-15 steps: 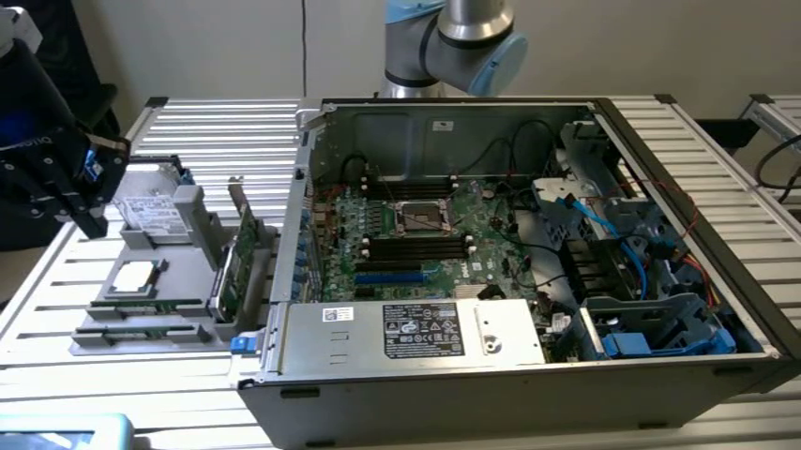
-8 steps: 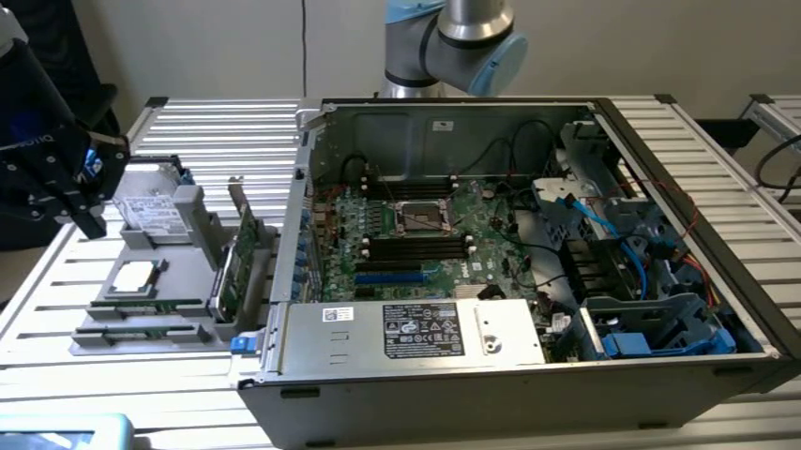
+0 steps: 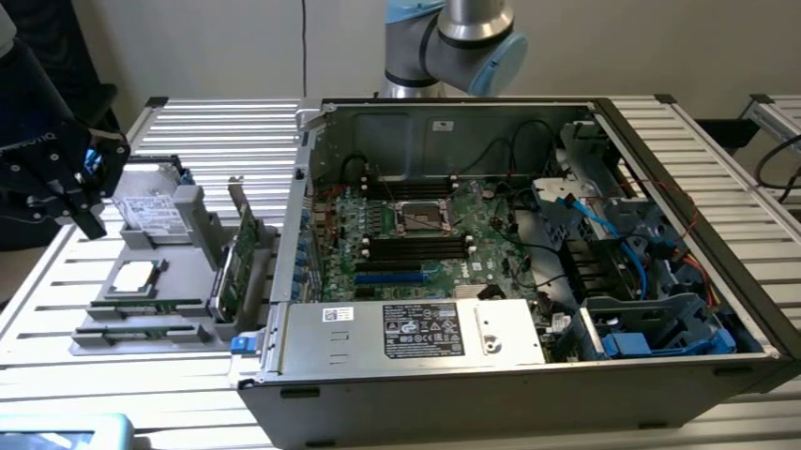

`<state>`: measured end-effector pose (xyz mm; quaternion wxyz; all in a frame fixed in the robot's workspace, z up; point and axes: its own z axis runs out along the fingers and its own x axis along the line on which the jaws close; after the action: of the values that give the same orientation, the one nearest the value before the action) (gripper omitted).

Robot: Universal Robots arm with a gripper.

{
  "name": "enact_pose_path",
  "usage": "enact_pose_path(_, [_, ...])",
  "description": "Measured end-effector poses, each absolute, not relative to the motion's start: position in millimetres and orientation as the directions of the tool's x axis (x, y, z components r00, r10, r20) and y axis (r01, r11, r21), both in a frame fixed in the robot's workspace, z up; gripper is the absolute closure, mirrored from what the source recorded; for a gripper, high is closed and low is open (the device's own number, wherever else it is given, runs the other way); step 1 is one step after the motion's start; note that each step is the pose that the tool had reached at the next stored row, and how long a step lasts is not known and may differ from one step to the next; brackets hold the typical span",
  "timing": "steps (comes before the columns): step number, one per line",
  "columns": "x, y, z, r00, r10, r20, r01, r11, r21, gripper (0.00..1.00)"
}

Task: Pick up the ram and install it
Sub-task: 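Pick up the ram and move it above insertion slot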

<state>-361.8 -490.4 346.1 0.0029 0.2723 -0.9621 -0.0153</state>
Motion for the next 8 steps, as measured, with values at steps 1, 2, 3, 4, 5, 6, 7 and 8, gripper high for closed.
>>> enact_pose_path(1, [-361.9,-490.4,346.1,-0.842,-0.54,-0.003,-0.54,0.841,0.031,0.89])
enact_pose_path(2, [-361.9,-490.4,346.1,-0.831,-0.556,-0.003,-0.556,0.831,0.031,0.89])
enact_pose_path(3, [-361.9,-490.4,346.1,-0.822,-0.57,-0.003,-0.57,0.821,0.031,0.89])
enact_pose_path(4, [-361.8,-490.4,346.1,-0.811,-0.585,-0.003,-0.585,0.811,0.031,0.89])
enact_pose_path(5, [-361.8,-490.4,346.1,-0.8,-0.6,-0.003,-0.6,0.799,0.031,0.89])
enact_pose_path(6, [-361.8,-490.4,346.1,-0.79,-0.614,-0.003,-0.613,0.789,0.031,0.89])
enact_pose_path(7, [-361.9,-490.4,346.0,-0.778,-0.628,-0.003,-0.627,0.778,0.031,0.89])
enact_pose_path(8, [-361.9,-490.4,346.1,-0.766,-0.643,-0.003,-0.643,0.766,0.031,0.89])
